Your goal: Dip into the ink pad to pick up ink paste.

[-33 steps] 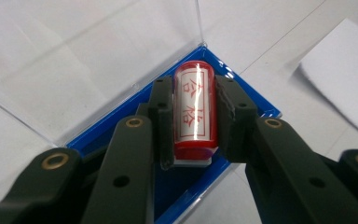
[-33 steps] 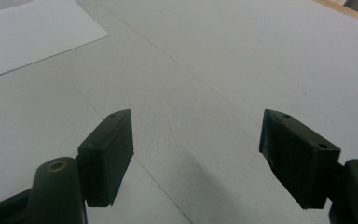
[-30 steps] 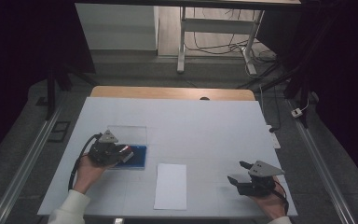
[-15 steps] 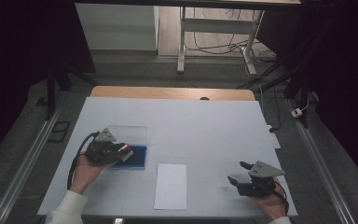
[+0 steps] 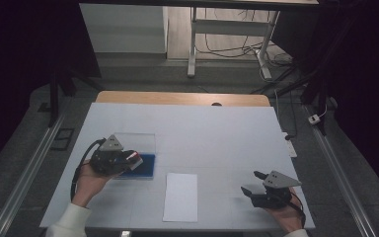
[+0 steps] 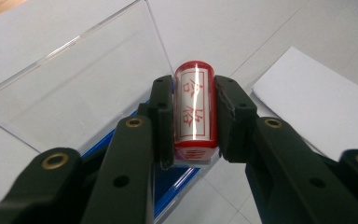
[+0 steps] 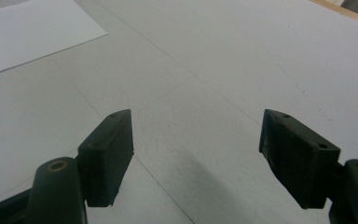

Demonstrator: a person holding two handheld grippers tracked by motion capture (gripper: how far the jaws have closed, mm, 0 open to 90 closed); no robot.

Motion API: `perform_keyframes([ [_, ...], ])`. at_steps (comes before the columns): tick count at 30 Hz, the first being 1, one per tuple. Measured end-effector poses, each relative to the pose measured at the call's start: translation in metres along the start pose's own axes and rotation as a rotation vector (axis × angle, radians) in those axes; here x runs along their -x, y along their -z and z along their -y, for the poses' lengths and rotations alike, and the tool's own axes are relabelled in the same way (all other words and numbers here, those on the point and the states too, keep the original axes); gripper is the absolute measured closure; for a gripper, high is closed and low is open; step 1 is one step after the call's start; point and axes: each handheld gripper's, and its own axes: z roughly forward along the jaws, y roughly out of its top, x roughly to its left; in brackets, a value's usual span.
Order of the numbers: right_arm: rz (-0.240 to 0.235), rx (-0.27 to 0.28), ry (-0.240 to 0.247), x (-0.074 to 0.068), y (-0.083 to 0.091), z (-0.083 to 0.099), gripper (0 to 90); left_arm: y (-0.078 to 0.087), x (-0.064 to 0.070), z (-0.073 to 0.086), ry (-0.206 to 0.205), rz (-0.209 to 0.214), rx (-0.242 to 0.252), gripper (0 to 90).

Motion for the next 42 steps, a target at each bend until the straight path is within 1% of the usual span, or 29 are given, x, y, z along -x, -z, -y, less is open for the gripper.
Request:
perform_keyframes([
  [5,0.002,-0.006,0.002,0.000,0.000,0.000,25.6,-0.003,-0.001,0.001,0.007,-0.014,-0.015,69.9],
  [6,0.006,-0.007,0.003,0.000,0.000,0.000,25.6,-0.003,-0.002,0.002,0.008,-0.014,-0.019,69.9],
  [9,0.000,-0.006,0.003,-0.001,-0.001,0.000,25.6,-0.006,-0.004,0.003,0.016,-0.011,-0.019,69.9],
  [12,0.003,-0.009,0.004,0.000,-0.001,0.000,25.6,-0.009,-0.006,0.005,0.021,-0.016,-0.028,69.9],
  [20,-0.001,-0.008,0.000,0.000,-0.001,0.000,25.5,-0.019,-0.009,0.012,0.042,-0.041,-0.043,69.9],
  [24,-0.001,-0.008,0.000,0.000,-0.001,0.000,25.5,-0.022,-0.010,0.013,0.041,-0.054,-0.051,69.9],
  [31,0.000,-0.011,0.000,0.000,-0.001,0.001,25.5,-0.027,-0.011,0.016,0.041,-0.056,-0.071,69.9],
  [42,0.002,-0.013,0.001,0.000,-0.001,0.001,25.5,-0.033,-0.013,0.019,0.043,-0.061,-0.089,69.8],
])
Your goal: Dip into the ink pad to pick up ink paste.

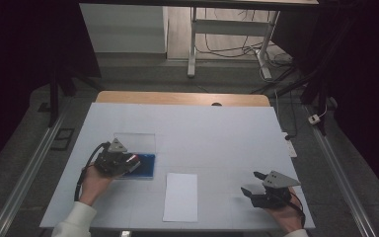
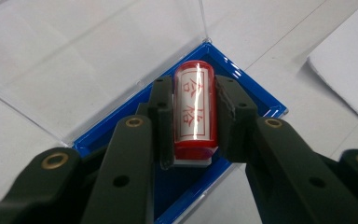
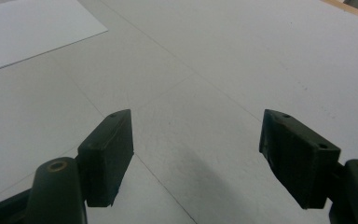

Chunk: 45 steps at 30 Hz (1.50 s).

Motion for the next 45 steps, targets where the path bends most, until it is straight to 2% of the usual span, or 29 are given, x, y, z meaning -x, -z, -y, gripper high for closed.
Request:
perform_keyframes([
  [18,-0.003,-0.002,-0.002,0.0001,-0.0003,0.0003,25.5,-0.0051,-0.0007,0.0021,0.008,-0.004,-0.017,70.0],
  [39,-0.007,-0.011,0.003,-0.0001,-0.0018,0.0009,25.5,-0.0059,0.0006,-0.0013,-0.011,-0.012,-0.045,70.5],
  [45,-0.009,-0.014,0.002,-0.0004,-0.0026,0.0009,25.5,-0.0090,0.0008,-0.0024,-0.014,-0.012,-0.068,70.7],
])
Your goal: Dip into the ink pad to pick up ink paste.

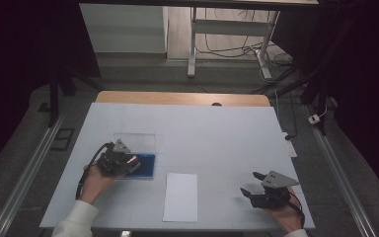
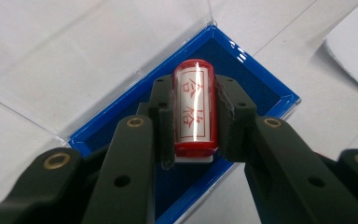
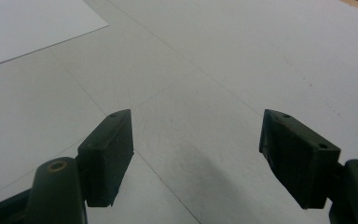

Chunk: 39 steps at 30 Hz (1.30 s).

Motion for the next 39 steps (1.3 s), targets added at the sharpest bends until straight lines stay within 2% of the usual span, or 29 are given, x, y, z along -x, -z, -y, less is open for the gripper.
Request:
perform_keyframes([
  [6,-0.004,-0.002,0.002,-0.0002,-0.0002,-0.0001,25.6,-0.0011,-0.0008,0.0002,-0.003,0.006,-0.008,70.9],
  [9,-0.003,-0.003,-0.002,0.0001,-0.0003,0.0003,25.7,-0.0017,0.0014,-0.0004,-0.004,-0.008,-0.012,71.0],
  [14,-0.002,-0.007,0.004,-0.0004,-0.0004,-0.0003,25.8,-0.0016,-0.0033,0.0012,0.007,0.022,-0.006,71.0],
  [39,0.005,-0.004,-0.004,0.0006,0.0011,-0.0007,26.0,-0.0016,-0.0010,-0.0003,-0.007,0.009,-0.014,70.8],
])
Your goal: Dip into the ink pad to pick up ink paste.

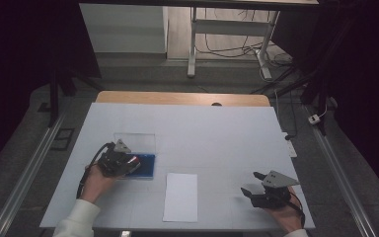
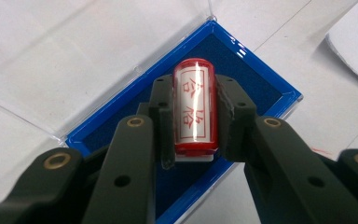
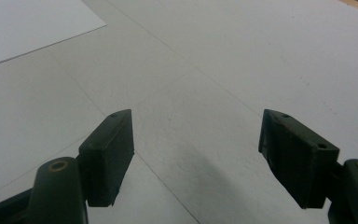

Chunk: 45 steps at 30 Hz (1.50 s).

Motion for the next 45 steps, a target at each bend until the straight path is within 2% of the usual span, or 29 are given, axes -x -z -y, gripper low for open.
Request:
perform_keyframes([
  [3,0.001,0.002,0.002,0.000,0.001,0.000,26.0,0.004,0.000,-0.001,0.004,-0.003,0.017,70.6],
  [4,0.000,0.003,0.000,0.000,0.001,-0.001,26.0,0.005,0.001,-0.003,0.003,-0.006,0.002,70.5],
  [8,0.002,0.004,0.000,0.001,0.002,-0.001,26.1,0.006,0.005,-0.006,-0.013,-0.024,0.003,70.3],
  [13,0.008,0.006,-0.006,0.002,0.004,0.000,26.3,0.031,0.003,-0.010,0.006,-0.017,0.093,70.2],
  [14,0.008,0.005,-0.005,0.002,0.003,0.000,26.3,0.031,0.003,-0.010,0.006,-0.017,0.093,70.2],
  [16,0.005,0.004,0.002,0.002,0.003,0.000,26.3,0.044,0.003,-0.011,0.012,-0.012,0.137,70.1],
  [21,0.004,0.005,0.003,0.001,0.003,-0.001,26.3,0.058,0.004,-0.014,0.016,0.012,0.183,70.1],
  [31,0.003,0.002,0.002,0.001,0.002,0.000,26.3,0.067,0.008,-0.016,-0.002,0.018,0.190,70.0],
  [45,0.002,-0.001,-0.001,0.001,0.002,0.000,26.3,0.046,0.002,-0.012,0.012,0.010,0.126,70.0],
])
